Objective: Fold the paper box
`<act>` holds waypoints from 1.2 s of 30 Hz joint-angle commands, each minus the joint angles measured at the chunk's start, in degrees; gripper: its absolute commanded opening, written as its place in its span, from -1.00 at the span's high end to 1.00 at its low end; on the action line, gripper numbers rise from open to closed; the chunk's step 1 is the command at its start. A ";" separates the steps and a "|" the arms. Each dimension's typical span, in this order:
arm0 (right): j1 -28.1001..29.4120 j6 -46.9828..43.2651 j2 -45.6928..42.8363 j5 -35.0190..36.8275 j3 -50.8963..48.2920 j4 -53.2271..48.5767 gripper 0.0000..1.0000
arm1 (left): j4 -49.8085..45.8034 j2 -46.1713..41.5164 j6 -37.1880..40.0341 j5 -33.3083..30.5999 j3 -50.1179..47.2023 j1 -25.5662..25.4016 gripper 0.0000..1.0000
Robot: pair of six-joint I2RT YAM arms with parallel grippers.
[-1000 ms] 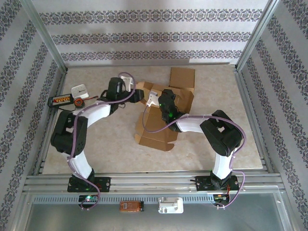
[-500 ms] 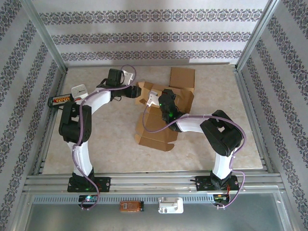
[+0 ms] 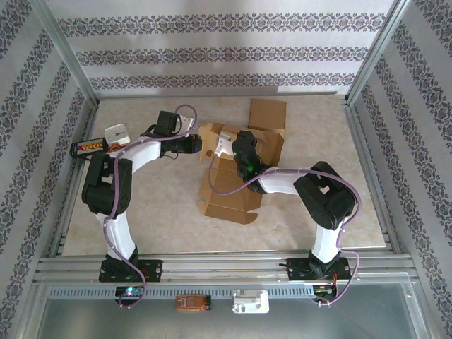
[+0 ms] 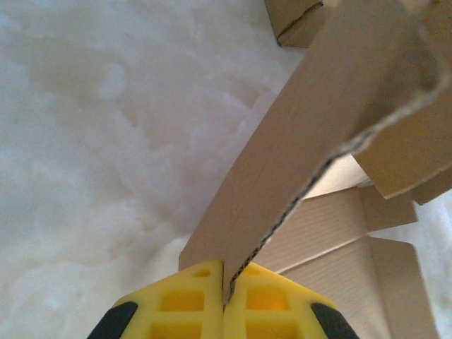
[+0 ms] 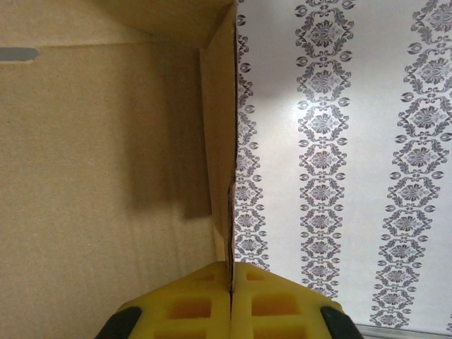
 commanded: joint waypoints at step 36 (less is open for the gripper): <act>-0.46 11.46 -6.24 0.03 -5.30 0.40 0.74 | 39.26 -7.64 -22.52 -14.08 -22.43 -13.24 0.93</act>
